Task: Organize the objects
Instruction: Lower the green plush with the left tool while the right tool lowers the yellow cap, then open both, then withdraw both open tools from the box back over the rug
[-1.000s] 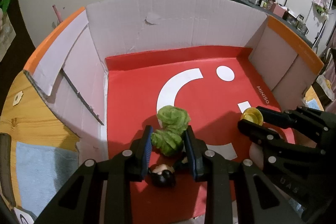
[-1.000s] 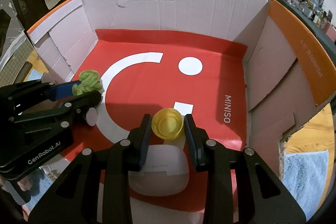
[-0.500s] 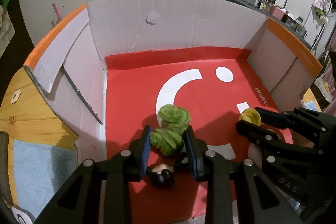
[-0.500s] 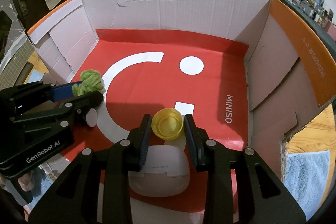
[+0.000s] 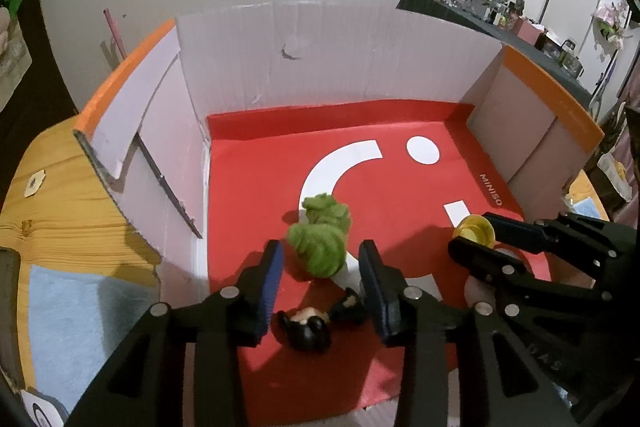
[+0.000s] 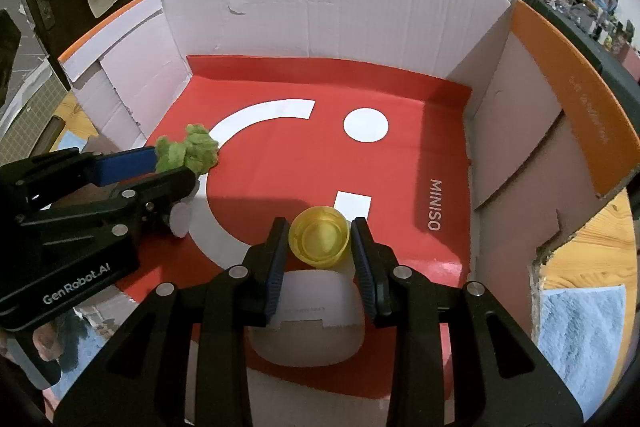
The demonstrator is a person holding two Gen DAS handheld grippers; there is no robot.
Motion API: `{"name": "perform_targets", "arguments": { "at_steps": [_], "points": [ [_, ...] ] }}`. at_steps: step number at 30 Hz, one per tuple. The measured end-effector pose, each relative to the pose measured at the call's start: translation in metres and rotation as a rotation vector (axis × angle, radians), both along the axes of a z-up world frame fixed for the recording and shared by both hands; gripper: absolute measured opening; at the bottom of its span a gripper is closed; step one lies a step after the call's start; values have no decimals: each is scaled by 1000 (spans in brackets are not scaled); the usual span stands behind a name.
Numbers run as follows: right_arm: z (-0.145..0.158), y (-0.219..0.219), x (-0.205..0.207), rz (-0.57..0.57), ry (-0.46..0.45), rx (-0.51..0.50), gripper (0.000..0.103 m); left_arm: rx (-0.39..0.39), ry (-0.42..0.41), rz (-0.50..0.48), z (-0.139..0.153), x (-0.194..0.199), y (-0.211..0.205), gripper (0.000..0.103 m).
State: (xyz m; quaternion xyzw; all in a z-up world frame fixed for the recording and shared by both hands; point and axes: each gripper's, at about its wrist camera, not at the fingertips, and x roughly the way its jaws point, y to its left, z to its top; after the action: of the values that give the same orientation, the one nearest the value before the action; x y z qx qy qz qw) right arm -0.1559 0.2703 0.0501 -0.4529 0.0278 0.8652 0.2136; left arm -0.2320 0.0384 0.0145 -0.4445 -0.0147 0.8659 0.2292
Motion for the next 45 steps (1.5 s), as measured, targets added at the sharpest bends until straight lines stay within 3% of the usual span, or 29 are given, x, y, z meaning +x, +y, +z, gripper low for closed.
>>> {"name": "perform_targets", "arguments": {
  "at_steps": [3, 5, 15, 17, 21, 45],
  "points": [
    [1, -3, 1, 3, -2, 7, 33, -1, 11, 5, 3, 3, -1, 48],
    [3, -6, 2, 3, 5, 13, 52, 4, 13, 8, 4, 6, -3, 48],
    [11, -16, 10, 7, 25, 23, 53, 14, 19, 17, 7, 17, -7, 49],
    [12, -18, 12, 8, 28, 26, 53, 17, 23, 23, 9, 19, -9, 55],
    [16, -23, 16, 10, 36, 31, 53, 26, 32, 32, 12, 26, -13, 56],
    [33, -52, 49, 22, 108, 61, 74, 42, 86, 69, 27, 58, -31, 77]
  ]
}}
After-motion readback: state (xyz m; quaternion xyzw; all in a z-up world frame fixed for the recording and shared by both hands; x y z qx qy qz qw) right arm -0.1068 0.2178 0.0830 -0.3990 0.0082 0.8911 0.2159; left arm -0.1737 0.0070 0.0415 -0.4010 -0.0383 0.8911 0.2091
